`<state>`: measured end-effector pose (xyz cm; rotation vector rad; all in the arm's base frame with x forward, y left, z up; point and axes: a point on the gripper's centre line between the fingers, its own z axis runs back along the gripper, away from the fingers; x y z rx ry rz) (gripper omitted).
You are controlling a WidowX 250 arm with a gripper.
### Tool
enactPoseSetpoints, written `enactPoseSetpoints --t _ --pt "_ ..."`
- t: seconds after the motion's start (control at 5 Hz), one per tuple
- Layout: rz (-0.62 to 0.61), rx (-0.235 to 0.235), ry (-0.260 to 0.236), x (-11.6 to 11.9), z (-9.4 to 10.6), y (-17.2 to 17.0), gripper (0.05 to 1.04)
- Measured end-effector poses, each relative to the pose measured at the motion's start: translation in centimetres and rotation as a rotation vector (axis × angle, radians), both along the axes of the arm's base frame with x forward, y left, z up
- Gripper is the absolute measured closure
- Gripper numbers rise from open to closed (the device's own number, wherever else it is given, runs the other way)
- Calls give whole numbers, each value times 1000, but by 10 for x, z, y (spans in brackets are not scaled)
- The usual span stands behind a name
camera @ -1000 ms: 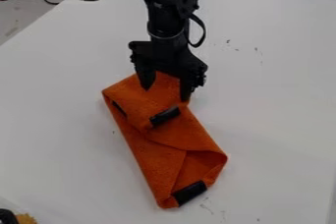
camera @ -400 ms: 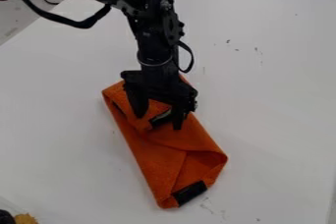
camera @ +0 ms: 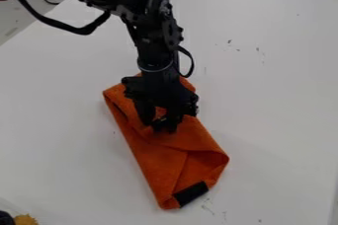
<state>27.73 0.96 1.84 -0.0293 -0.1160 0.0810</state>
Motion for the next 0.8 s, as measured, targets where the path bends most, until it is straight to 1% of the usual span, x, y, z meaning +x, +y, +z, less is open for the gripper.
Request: enactPoseSetpoints --t 0.2,0.4,0.6,0.8 --pt "-4 -6 7 0 -3 1 787" --pt "-10 -4 14 2 -4 1 958" --pt "-15 28 25 3 3 1 1024" --pt "4 52 -27 7 27 0 1029"
